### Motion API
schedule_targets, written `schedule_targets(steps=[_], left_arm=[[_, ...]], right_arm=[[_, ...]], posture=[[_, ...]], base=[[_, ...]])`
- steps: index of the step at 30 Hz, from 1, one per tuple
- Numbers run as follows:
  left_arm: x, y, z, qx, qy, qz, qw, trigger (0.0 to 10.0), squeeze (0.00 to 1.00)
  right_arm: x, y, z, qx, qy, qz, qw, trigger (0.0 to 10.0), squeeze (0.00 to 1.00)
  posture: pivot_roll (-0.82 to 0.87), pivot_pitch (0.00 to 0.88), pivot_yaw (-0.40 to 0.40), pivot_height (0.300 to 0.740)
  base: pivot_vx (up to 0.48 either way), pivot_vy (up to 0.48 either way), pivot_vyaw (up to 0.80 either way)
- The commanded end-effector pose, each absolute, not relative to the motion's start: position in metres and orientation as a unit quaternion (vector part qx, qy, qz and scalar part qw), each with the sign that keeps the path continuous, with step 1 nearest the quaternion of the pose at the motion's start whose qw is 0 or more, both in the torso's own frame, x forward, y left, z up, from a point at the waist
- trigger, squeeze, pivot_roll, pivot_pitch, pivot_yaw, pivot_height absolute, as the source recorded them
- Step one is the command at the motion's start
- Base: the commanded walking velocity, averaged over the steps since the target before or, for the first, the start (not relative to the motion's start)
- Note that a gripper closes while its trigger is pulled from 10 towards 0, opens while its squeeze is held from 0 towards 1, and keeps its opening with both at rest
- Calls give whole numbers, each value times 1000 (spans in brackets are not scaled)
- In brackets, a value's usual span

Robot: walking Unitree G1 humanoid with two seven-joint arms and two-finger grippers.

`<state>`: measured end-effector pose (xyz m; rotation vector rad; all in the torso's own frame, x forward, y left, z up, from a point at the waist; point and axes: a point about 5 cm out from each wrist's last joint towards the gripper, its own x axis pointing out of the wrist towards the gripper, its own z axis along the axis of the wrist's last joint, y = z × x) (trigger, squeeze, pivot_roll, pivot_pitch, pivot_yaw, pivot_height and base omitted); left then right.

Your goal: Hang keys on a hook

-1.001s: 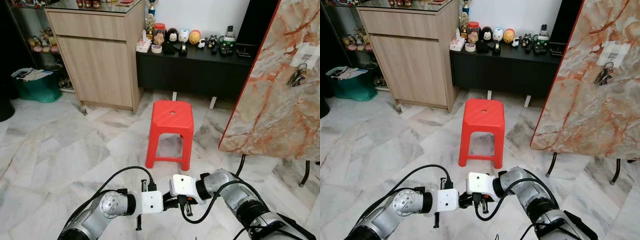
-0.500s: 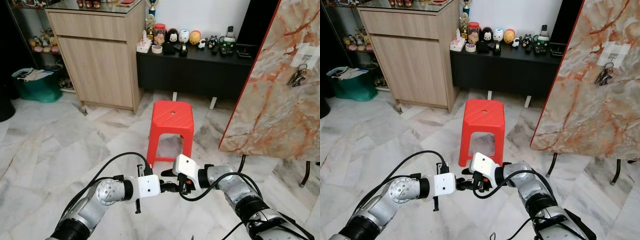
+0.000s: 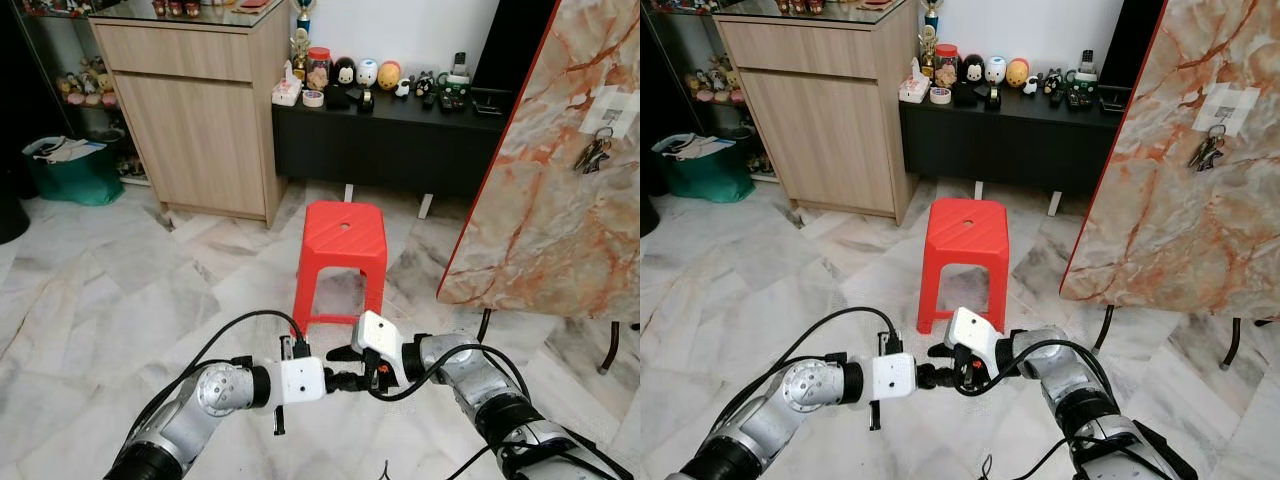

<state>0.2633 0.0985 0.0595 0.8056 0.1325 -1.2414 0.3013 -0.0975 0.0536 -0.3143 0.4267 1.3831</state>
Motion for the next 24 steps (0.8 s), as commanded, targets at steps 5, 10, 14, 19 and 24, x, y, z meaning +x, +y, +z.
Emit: schedule_targets(steps=[5, 10, 14, 19, 24], left_arm=[[247, 86, 44, 367, 84, -608, 699, 0, 0], [246, 86, 45, 366, 82, -608, 700, 0, 0], [247, 86, 45, 366, 82, -608, 699, 0, 0], [247, 85, 45, 366, 83, -608, 699, 0, 0], [247, 86, 45, 367, 83, -608, 699, 0, 0]], right_arm=[[304, -85, 68, -182, 154, 655, 717, 10000, 976], [302, -85, 62, -198, 165, 659, 707, 10000, 0], [299, -84, 60, -206, 169, 666, 697, 10000, 0], [297, -82, 60, -202, 167, 677, 688, 0, 0], [297, -83, 59, -208, 170, 675, 687, 0, 0]], posture=[[121, 0, -83, 740], [124, 0, -83, 740], [124, 0, -83, 740], [125, 0, -84, 740], [125, 0, -83, 740]], base=[[0, 0, 0], [0, 0, 0], [0, 0, 0], [0, 0, 0], [0, 0, 0]])
